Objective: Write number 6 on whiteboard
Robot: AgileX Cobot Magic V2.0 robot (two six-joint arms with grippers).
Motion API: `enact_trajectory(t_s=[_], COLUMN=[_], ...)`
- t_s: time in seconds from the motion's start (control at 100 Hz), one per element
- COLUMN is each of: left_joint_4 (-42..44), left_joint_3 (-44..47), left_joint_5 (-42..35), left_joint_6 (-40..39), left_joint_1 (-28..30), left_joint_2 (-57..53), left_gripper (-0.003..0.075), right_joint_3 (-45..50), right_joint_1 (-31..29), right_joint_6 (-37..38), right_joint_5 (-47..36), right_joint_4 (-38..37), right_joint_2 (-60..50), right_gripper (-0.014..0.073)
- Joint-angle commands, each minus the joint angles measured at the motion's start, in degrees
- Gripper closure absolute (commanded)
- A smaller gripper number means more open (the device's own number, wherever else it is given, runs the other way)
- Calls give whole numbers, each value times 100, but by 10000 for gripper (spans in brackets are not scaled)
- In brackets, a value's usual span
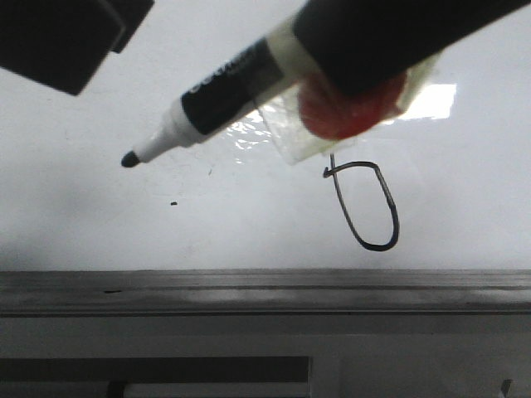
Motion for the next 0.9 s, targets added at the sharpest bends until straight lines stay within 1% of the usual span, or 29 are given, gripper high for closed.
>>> enact_trajectory(t_s=[0.0, 0.18, 0.27, 0.49, 0.71, 0.76, 0.81, 0.89], left_joint_4=[-351, -669, -813, -805, -850, -850, -864, -875], left_joint_3=[-290, -312, -312, -312, -312, -312, -312, -312], left_joint_5=[-26, -20, 110, 66, -118, -142, -151, -177], left_joint_6=[23, 64, 269, 308, 308, 308, 308, 308], left_joint_1=[12, 12, -1, -341, -400, -400, -400, -400], left_joint_2=[106, 314, 450, 754, 976, 976, 976, 976], left_gripper=[403, 403, 403, 403, 408, 423, 456, 541], right_joint_3=[-196, -196, -196, -196, -196, -196, -196, -196], right_joint_1=[18, 23, 23, 133, 263, 274, 274, 274], right_joint_6=[-70, -70, -70, -70, -70, -70, -70, -70], right_joint_5=[-466, -497, -497, -497, -448, -410, -365, -272], right_joint_4=[51, 51, 51, 51, 51, 51, 51, 51], right_joint_2=[-32, -32, -20, -20, -20, -20, -20, -20], right_gripper=[657, 657, 657, 657, 657, 657, 657, 657])
